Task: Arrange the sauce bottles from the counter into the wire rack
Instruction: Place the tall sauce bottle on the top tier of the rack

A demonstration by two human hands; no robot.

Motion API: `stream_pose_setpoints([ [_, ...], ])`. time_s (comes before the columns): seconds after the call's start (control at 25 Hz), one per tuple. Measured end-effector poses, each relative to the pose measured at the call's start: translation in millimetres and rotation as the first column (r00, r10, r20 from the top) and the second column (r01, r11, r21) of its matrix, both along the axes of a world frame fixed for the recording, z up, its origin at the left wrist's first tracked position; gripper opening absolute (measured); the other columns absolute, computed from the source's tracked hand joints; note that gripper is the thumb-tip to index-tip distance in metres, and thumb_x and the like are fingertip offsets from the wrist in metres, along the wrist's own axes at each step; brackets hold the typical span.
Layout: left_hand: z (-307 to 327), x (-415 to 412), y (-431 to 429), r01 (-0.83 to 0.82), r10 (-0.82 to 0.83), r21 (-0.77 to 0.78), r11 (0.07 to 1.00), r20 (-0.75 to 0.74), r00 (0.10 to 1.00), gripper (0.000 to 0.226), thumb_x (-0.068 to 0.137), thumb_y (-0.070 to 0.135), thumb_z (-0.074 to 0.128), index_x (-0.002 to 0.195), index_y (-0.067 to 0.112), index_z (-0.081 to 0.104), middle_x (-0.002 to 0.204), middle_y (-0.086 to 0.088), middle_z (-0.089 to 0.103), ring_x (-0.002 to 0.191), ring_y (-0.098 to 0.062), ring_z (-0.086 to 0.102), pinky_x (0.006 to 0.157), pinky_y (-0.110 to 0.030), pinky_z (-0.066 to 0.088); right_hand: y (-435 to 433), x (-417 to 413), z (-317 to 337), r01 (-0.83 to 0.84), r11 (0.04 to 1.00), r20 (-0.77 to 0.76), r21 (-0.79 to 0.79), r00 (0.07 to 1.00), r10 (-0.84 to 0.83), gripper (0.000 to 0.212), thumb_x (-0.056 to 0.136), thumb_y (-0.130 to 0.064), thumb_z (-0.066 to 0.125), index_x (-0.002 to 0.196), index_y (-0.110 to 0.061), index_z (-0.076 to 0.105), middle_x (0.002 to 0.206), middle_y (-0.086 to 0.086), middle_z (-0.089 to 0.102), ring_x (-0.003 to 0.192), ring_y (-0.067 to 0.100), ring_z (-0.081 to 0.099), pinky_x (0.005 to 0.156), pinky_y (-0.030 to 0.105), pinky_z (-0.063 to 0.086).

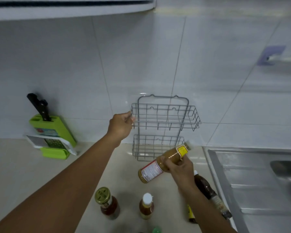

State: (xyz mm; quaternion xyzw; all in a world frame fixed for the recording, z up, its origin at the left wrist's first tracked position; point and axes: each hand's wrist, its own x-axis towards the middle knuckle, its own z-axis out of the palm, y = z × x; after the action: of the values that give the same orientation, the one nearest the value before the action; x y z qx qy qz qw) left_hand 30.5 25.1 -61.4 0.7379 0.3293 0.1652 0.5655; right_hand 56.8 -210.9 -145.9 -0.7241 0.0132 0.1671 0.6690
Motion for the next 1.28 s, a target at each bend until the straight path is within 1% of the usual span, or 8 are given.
stream_pose_setpoints([
  [0.2, -1, -3, 2, 0.005, -0.003, -0.091, 0.996, 0.022, 1.0, 0.045, 0.098, 0.023, 0.059, 0.142, 0.016, 0.052, 0.14, -0.005, 0.06, 0.124, -0.021, 0.059, 0.108, -0.044, 0.047, 15, 18, 153, -0.061, 0.996, 0.497, 0.059, 0.867, 0.024, 0.04, 0.07, -0.026, 0.092, 0.097, -0.016, 0.065, 0.089, -0.005, 0.078, 0.078, 0.006, 0.076, 0.068, 0.02, 0.061],
  [0.36, 0, -10, -2, 0.018, -0.015, -0.1, 0.995, 0.031, 0.999, 0.04, 0.1, 0.028, 0.053, 0.14, 0.026, 0.055, 0.141, 0.004, 0.059, 0.129, -0.018, 0.056, 0.112, -0.044, 0.043, 64, 39, 210, -0.007, 0.987, 0.704, -0.16, 0.7, 0.119, 0.061, 0.066, -0.05, 0.091, 0.104, -0.021, 0.053, 0.094, -0.011, 0.065, 0.075, -0.002, 0.064, 0.062, 0.011, 0.05],
  [0.56, 6, -15, -5, 0.033, -0.031, -0.05, 0.998, 0.034, 0.999, 0.04, 0.102, 0.03, 0.047, 0.141, 0.031, 0.052, 0.145, 0.005, 0.055, 0.132, -0.02, 0.052, 0.112, -0.043, 0.043, 110, 49, 201, -0.047, 0.948, 0.677, -0.316, 0.689, 0.259, 0.067, 0.067, -0.052, 0.09, 0.107, -0.02, 0.047, 0.093, -0.009, 0.061, 0.077, 0.008, 0.06, 0.059, 0.011, 0.039],
  [0.76, 12, -19, -6, 0.101, -0.1, 0.025, 0.995, -0.006, 0.995, 0.042, 0.105, 0.03, 0.039, 0.146, 0.034, 0.046, 0.147, 0.006, 0.054, 0.135, -0.02, 0.049, 0.102, -0.026, 0.037, 136, 50, 179, -0.044, 0.93, 0.644, -0.364, 0.71, 0.286, 0.072, 0.066, -0.055, 0.089, 0.11, -0.018, 0.046, 0.105, 0.001, 0.066, 0.09, 0.019, 0.067, 0.074, 0.03, 0.058],
  [0.84, 12, -20, -8, 0.121, -0.121, 0.044, 0.992, -0.003, 0.993, 0.042, 0.105, 0.029, 0.038, 0.147, 0.033, 0.043, 0.146, 0.004, 0.054, 0.134, -0.021, 0.05, 0.101, -0.027, 0.037, 142, 52, 172, -0.023, 0.921, 0.629, -0.388, 0.724, 0.283, 0.073, 0.065, -0.058, 0.088, 0.11, -0.018, 0.047, 0.104, 0.001, 0.067, 0.09, 0.02, 0.068, 0.078, 0.037, 0.061],
  [1.08, 9, -21, -6, 0.127, -0.128, 0.044, 0.991, 0.026, 0.991, 0.041, 0.105, 0.029, 0.04, 0.144, 0.035, 0.047, 0.141, 0.003, 0.06, 0.128, -0.022, 0.056, 0.107, -0.035, 0.043, 157, 53, 166, 0.011, 0.838, 0.579, -0.545, 0.727, 0.368, 0.081, 0.063, -0.068, 0.084, 0.113, -0.02, 0.042, 0.101, -0.002, 0.063, 0.089, 0.023, 0.069, 0.076, 0.04, 0.061],
  [1.16, 10, -21, -5, 0.133, -0.134, 0.038, 0.99, 0.026, 0.991, 0.04, 0.105, 0.027, 0.041, 0.144, 0.033, 0.048, 0.141, 0.002, 0.06, 0.127, -0.022, 0.056, 0.102, -0.031, 0.043, 154, 62, 170, -0.078, 0.763, 0.493, -0.642, 0.72, 0.488, 0.087, 0.062, -0.068, 0.084, 0.12, -0.019, 0.043, 0.104, -0.003, 0.061, 0.092, 0.022, 0.065, 0.08, 0.042, 0.06],
  [1.28, 12, -22, -5, 0.125, -0.126, 0.025, 0.992, 0.035, 0.991, 0.04, 0.104, 0.026, 0.043, 0.144, 0.03, 0.049, 0.14, 0.001, 0.06, 0.129, -0.021, 0.055, 0.097, -0.027, 0.04, 139, 85, 173, -0.431, 0.672, 0.289, -0.602, 0.668, 0.686, 0.081, 0.063, -0.044, 0.091, 0.13, -0.021, 0.051, 0.118, -0.002, 0.067, 0.107, 0.021, 0.067, 0.086, 0.043, 0.062],
])
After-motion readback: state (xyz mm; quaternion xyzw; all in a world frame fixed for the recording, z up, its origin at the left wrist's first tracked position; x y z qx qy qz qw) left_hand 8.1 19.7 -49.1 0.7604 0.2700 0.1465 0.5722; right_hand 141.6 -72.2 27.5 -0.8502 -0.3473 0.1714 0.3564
